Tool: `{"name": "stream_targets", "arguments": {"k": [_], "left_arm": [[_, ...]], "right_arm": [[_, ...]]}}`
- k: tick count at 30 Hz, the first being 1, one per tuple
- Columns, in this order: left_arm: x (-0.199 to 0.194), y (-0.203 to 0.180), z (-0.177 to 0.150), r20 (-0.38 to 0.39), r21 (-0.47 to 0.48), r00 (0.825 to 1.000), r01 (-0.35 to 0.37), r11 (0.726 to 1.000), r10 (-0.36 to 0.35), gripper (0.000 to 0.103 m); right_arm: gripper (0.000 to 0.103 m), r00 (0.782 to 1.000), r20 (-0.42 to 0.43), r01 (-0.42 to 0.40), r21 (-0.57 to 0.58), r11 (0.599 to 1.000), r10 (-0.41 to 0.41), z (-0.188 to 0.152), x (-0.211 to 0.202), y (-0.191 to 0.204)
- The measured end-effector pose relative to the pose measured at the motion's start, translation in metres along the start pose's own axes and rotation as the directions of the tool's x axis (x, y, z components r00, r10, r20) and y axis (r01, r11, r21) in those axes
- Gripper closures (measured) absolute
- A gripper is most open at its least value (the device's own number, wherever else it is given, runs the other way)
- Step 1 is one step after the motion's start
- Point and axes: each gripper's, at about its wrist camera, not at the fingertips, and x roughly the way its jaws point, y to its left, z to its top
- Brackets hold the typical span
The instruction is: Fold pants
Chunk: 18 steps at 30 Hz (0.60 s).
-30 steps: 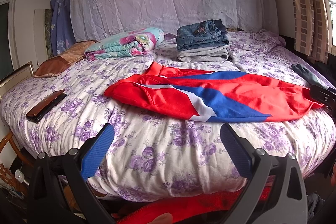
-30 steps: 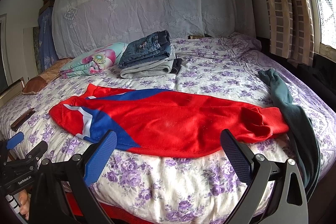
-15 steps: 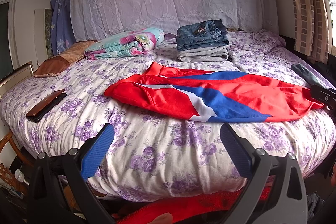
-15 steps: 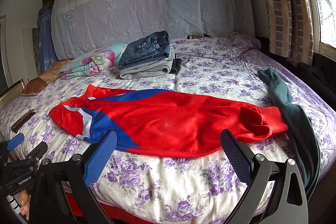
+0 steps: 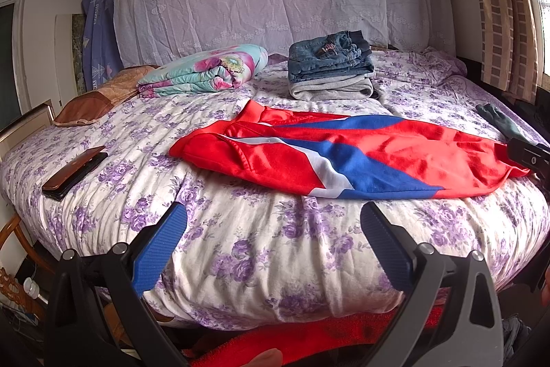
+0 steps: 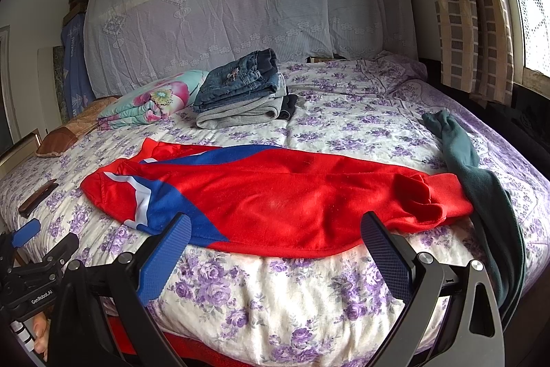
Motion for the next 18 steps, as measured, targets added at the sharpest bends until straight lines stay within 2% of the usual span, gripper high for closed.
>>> {"name": "stream_targets", "arguments": {"k": [18], "left_arm": [[0.0027,-0.0037,-0.0039,-0.017,0.000,1.000,0.008,1.000,-0.008,0.005]], "right_arm": [[0.004,1.000,-0.004,-0.001,0.008,1.000,0.001,-0.0008,-0.0001,-0.0022]]}}
